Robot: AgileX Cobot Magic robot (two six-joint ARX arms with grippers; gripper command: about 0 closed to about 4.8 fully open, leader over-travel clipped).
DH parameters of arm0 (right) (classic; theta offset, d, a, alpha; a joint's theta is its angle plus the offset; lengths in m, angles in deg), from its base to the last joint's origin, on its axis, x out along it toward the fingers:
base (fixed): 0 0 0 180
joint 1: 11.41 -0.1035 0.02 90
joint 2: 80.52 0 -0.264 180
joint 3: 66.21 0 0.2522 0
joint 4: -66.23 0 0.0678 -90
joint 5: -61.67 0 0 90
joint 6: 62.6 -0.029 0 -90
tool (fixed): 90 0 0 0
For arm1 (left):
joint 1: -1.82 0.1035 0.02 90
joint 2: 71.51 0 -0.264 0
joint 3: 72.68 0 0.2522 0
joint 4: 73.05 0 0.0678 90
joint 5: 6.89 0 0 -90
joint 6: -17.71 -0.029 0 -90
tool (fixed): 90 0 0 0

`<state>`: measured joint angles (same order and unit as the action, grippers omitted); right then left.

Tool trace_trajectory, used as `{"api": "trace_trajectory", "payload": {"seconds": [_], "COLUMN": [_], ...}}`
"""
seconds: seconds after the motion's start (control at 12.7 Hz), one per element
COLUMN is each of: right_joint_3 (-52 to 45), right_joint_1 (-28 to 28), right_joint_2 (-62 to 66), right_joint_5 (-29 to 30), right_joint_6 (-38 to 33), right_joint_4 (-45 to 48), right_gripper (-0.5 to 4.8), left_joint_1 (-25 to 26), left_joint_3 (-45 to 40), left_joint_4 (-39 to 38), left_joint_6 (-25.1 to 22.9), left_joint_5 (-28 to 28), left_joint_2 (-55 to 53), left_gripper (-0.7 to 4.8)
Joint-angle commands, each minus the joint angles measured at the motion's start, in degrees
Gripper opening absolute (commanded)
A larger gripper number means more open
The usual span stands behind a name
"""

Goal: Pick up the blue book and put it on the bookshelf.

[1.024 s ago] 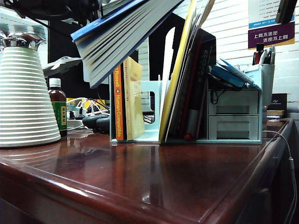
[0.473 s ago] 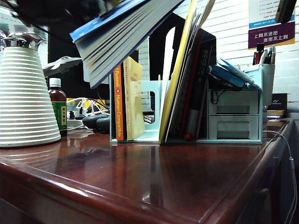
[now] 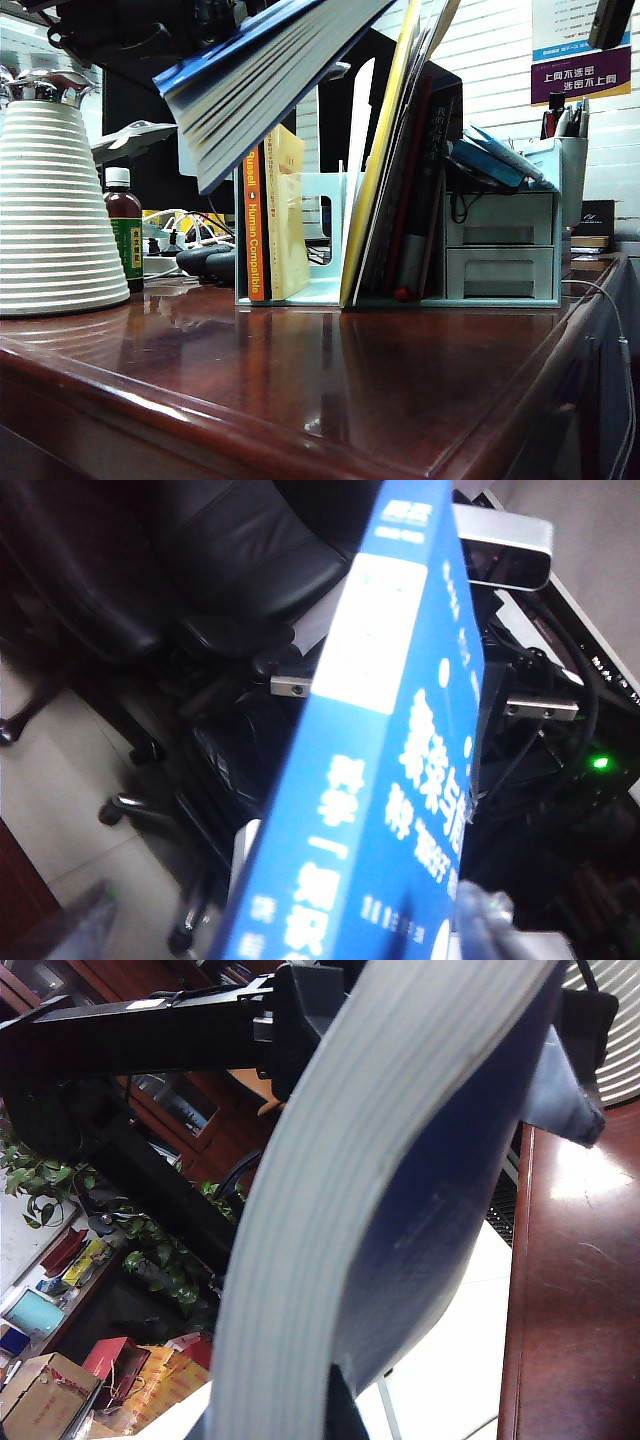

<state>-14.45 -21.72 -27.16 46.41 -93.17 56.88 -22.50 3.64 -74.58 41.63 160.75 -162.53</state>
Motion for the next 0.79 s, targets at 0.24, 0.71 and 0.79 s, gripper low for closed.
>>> {"api": "trace_trajectory", "payload": {"seconds": [0.24,0.71,0.79], "right_joint_3": [0.8,0.8,0.8], "right_joint_1": [0.0,0.1,0.5], "right_joint_2": [-0.5,-0.5,-0.5], "right_joint_5": [1.3,-4.3,-5.8], "right_joint_6": [0.6,0.5,0.6], "right_joint_4": [3.5,3.1,3.2], "right_gripper": [-0.06,4.79,4.79], "left_joint_1": [-0.1,0.5,0.8], "left_joint_3": [0.2,1.6,1.7], "left_joint_4": [0.3,2.7,3.3], "left_joint_6": [-7.3,-8.7,-8.8], "left_joint_5": [3.6,4.1,4.0], "left_joint_2": [0.3,0.3,0.3], "left_gripper": [-0.06,-0.06,-0.06]}}
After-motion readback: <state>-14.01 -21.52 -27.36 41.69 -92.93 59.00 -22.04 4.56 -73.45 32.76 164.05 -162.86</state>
